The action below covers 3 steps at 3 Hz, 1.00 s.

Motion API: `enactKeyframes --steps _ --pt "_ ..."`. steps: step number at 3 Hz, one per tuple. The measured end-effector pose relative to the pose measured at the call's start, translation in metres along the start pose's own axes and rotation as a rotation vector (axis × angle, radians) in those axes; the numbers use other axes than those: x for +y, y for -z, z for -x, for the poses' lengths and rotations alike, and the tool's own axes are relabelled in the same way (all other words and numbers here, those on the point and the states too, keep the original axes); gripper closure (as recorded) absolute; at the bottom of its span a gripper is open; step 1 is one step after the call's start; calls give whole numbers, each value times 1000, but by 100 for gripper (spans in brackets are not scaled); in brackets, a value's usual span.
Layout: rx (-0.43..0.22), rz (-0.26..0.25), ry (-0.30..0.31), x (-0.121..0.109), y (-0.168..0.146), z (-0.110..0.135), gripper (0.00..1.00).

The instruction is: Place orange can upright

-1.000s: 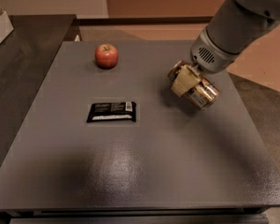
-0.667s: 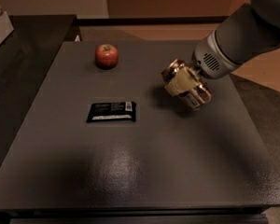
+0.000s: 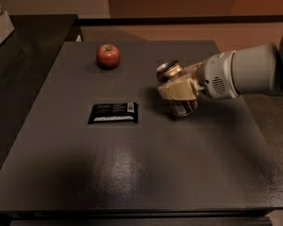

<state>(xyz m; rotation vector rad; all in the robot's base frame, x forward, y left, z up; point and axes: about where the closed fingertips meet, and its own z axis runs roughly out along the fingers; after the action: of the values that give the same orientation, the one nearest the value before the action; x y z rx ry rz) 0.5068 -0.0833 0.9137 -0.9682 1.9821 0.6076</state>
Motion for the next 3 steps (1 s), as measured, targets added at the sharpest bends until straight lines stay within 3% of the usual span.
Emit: enactKeyframes --steps 1,2,3 --pt "-183 41 -8 3 12 2 100" --pt "-309 58 63 1 24 -2 100" --pt "-378 65 123 -1 31 -9 100"
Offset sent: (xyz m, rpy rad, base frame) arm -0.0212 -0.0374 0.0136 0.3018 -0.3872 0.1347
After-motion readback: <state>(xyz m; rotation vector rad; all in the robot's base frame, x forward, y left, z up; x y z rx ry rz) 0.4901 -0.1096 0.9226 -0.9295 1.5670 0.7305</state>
